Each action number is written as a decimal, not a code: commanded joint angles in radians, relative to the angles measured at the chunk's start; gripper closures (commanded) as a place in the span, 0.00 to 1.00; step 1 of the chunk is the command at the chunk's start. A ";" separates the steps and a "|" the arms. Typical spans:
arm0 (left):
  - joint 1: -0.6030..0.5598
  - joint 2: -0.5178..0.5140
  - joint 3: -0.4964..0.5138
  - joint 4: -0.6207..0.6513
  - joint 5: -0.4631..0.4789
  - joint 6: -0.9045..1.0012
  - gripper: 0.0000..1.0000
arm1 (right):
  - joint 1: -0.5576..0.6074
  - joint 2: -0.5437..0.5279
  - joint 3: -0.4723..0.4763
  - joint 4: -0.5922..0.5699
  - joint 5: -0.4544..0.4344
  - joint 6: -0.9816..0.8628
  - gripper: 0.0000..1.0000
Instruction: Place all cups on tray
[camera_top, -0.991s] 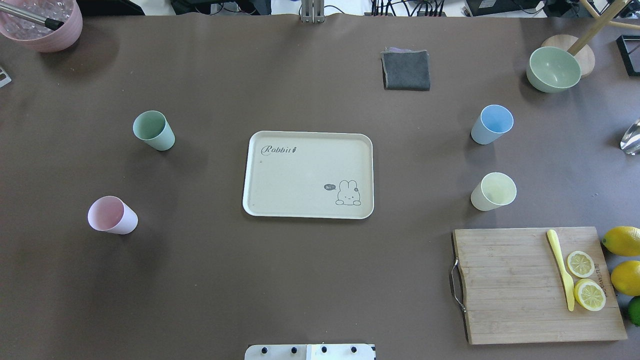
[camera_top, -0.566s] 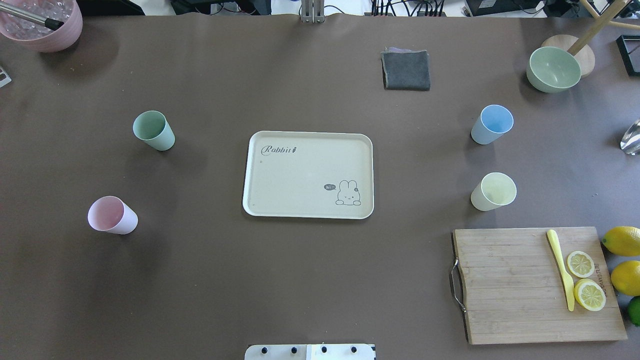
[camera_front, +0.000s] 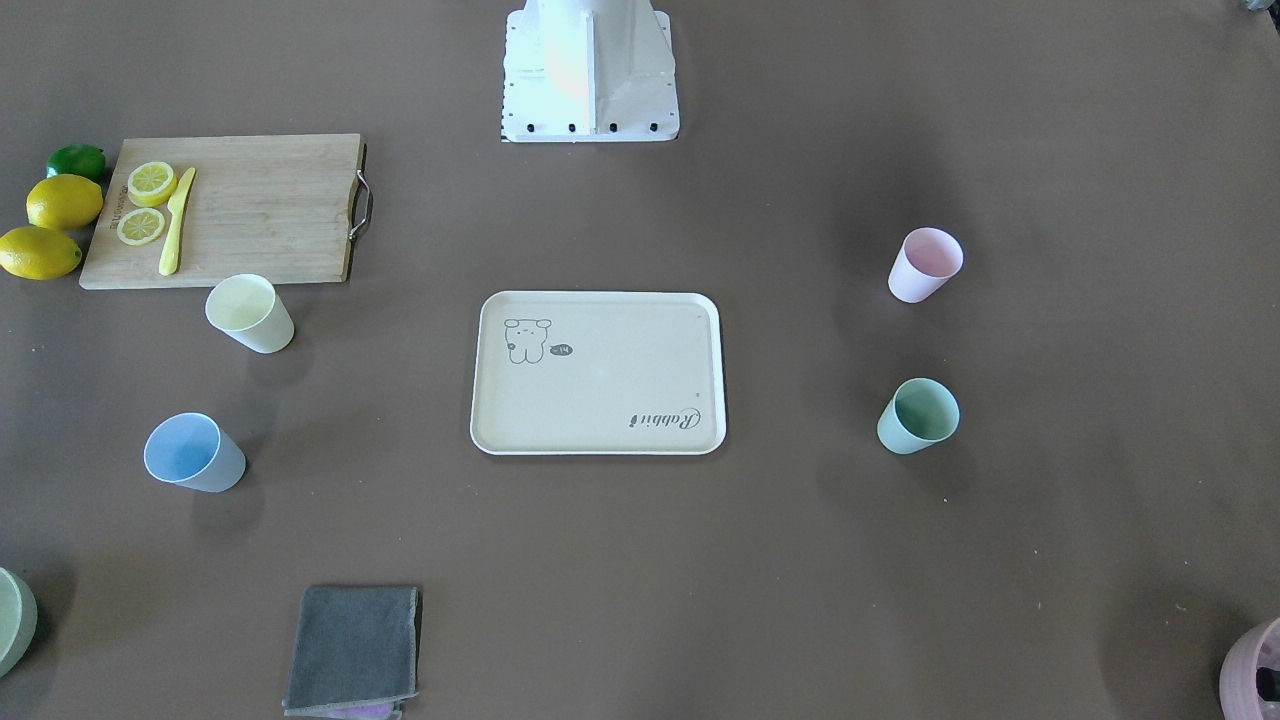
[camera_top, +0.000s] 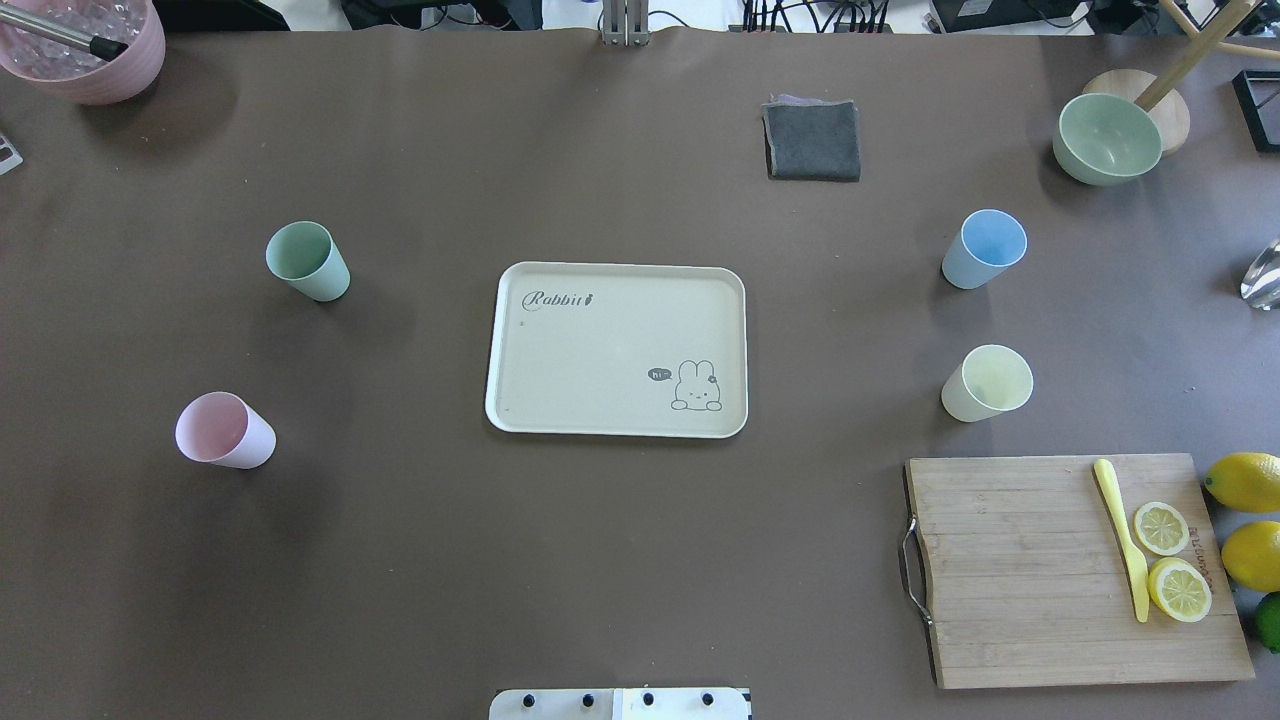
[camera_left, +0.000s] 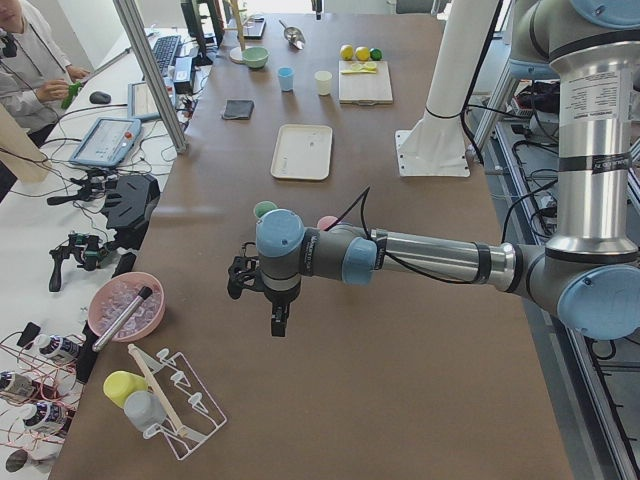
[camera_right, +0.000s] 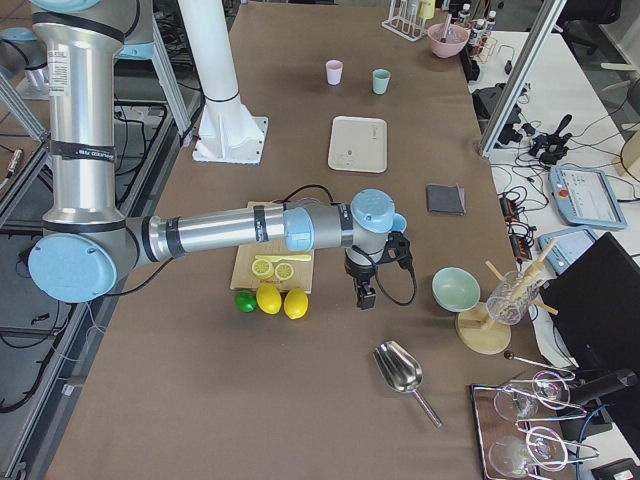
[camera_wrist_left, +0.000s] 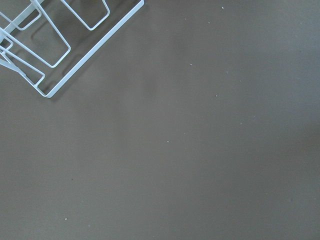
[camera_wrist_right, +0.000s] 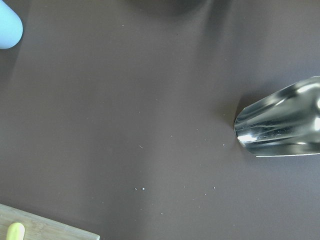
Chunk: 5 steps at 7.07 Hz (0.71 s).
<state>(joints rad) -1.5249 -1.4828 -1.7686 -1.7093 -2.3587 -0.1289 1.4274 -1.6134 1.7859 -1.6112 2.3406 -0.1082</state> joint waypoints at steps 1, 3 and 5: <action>0.058 -0.001 -0.032 -0.119 -0.002 -0.188 0.02 | -0.004 0.003 0.027 0.001 0.038 0.002 0.00; 0.214 -0.001 -0.161 -0.119 0.012 -0.450 0.03 | -0.025 0.004 0.049 0.001 0.106 0.005 0.00; 0.323 -0.005 -0.210 -0.119 0.042 -0.547 0.04 | -0.066 0.022 0.090 0.002 0.117 0.098 0.00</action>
<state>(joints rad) -1.2763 -1.4857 -1.9406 -1.8276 -2.3408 -0.6015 1.3928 -1.6032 1.8466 -1.6104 2.4483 -0.0744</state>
